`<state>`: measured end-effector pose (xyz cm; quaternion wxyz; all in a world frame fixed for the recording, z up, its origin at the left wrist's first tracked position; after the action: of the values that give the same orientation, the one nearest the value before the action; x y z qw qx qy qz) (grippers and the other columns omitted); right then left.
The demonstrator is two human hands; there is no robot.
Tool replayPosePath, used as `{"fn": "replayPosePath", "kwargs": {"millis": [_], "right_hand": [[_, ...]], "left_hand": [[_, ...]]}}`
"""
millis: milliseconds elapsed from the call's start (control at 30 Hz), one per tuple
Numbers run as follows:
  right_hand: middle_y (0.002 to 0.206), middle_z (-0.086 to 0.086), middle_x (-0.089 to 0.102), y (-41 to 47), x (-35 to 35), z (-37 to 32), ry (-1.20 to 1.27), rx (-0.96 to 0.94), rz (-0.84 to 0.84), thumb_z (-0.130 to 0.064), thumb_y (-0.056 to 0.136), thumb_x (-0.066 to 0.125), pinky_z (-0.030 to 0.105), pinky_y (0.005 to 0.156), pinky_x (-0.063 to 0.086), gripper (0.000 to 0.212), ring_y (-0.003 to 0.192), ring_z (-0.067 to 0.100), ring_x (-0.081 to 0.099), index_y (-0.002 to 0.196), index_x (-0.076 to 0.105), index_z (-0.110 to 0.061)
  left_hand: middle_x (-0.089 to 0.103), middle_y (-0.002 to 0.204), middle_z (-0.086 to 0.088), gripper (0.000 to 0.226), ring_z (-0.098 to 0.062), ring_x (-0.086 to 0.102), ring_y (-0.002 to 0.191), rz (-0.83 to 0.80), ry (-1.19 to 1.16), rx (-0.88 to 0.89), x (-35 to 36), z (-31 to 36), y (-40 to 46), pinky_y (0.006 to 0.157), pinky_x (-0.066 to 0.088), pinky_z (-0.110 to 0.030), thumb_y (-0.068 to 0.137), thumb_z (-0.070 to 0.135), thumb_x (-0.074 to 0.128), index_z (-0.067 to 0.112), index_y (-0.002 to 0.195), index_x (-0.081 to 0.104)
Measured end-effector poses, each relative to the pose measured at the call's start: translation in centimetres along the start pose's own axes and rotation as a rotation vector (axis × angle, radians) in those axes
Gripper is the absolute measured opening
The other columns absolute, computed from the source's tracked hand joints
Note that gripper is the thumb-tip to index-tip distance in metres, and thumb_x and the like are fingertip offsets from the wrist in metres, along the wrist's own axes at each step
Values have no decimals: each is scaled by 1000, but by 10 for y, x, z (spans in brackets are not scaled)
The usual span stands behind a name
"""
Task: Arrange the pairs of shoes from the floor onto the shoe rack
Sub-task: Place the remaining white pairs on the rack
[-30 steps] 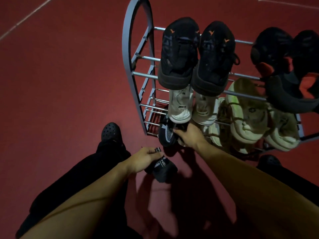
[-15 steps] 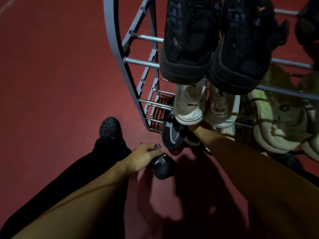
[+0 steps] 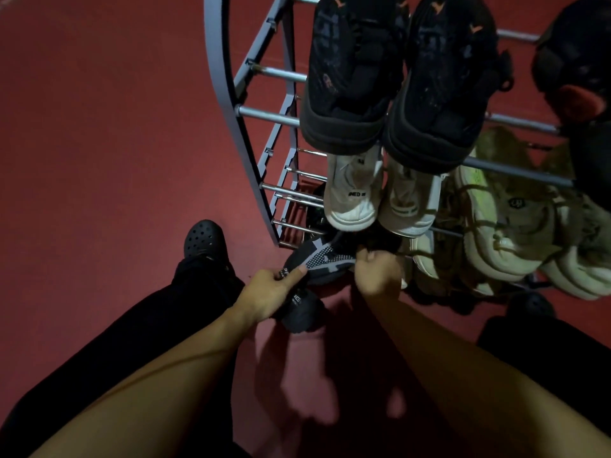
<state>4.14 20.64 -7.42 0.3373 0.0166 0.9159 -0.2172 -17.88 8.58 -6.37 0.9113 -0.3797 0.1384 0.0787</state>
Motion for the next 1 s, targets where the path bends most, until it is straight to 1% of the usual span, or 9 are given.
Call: {"fn": "replayPosePath", "kwargs": {"millis": [100, 200, 367, 467, 667, 733, 833, 900, 1000], "right_hand": [[62, 8, 71, -32, 15, 29, 191, 97, -67, -37, 97, 55, 45, 80, 58, 47, 67, 28, 69, 64, 68, -6], [65, 7, 74, -50, 30, 30, 214, 51, -216, -47, 87, 54, 52, 77, 58, 41, 65, 29, 69, 67, 68, -14], [92, 10, 69, -29, -20, 11, -55, -267, -6, -35, 86, 75, 37, 80, 50, 32, 87, 25, 64, 100, 65, -8], [101, 13, 70, -16, -7, 27, -252, -267, -193, -32, 85, 75, 34, 82, 48, 35, 95, 28, 65, 108, 65, -8], [83, -2, 65, -30, 27, 57, -334, -272, -467, -28, 94, 64, 35, 73, 46, 10, 82, 22, 62, 86, 66, -22], [112, 6, 71, -32, 44, 88, -501, -305, -571, -23, 92, 64, 34, 86, 49, 16, 104, 28, 66, 105, 72, -20], [150, 18, 45, -36, 68, 128, -576, -358, -706, -11, 83, 74, 31, 111, 35, 29, 135, 35, 48, 112, 74, -11], [157, 27, 26, -35, 82, 140, -609, -387, -751, -12, 78, 76, 47, 110, 33, 33, 145, 45, 29, 111, 75, -9], [159, 25, 21, -10, 89, 151, -599, -236, -643, -30, 76, 78, 47, 119, 26, 55, 148, 44, 21, 128, 62, -16]], "left_hand": [[66, 64, -1, 73, -20, 62, 61, 132, 187, -107, -10, -11, 3, 58, 42, -29, 77, 85, 56, 14, 65, 64], [58, 63, -2, 73, -24, 56, 61, 130, 193, -177, 1, -15, 3, 59, 40, -31, 77, 88, 50, 17, 60, 53], [68, 73, -10, 56, -24, 60, 59, 131, -78, -195, 22, -14, 27, 58, 49, -27, 89, 62, 64, 8, 77, 71], [73, 94, -13, 41, -27, 66, 77, 84, -131, -179, 41, -15, 38, 71, 55, -30, 97, 39, 65, 0, 109, 73], [76, 96, -15, 39, -31, 71, 86, 64, 66, -103, 41, -24, 46, 79, 56, -36, 97, 40, 64, 2, 98, 72], [76, 88, -15, 43, -31, 69, 79, 8, 144, -82, 40, -27, 45, 77, 55, -37, 97, 42, 63, 1, 92, 73], [69, 71, -7, 42, -24, 62, 66, -83, 227, -49, 42, -39, 42, 79, 58, -44, 99, 41, 60, 10, 72, 67], [65, 65, -4, 42, -20, 59, 61, -136, 263, -29, 42, -46, 41, 75, 59, -44, 98, 39, 62, 12, 65, 64], [71, 68, -9, 41, -20, 64, 61, -178, 315, 12, 42, -48, 42, 68, 58, -40, 97, 42, 64, 11, 70, 70]]}}
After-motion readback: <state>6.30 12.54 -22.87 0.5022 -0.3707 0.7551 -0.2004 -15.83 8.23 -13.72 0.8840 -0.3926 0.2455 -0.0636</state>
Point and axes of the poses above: each hand's wrist, its own y-axis towards the middle knuckle, its own x-axis out of the palm, z = x × y, the point moved 9 cm from there along y, towards the middle knuckle
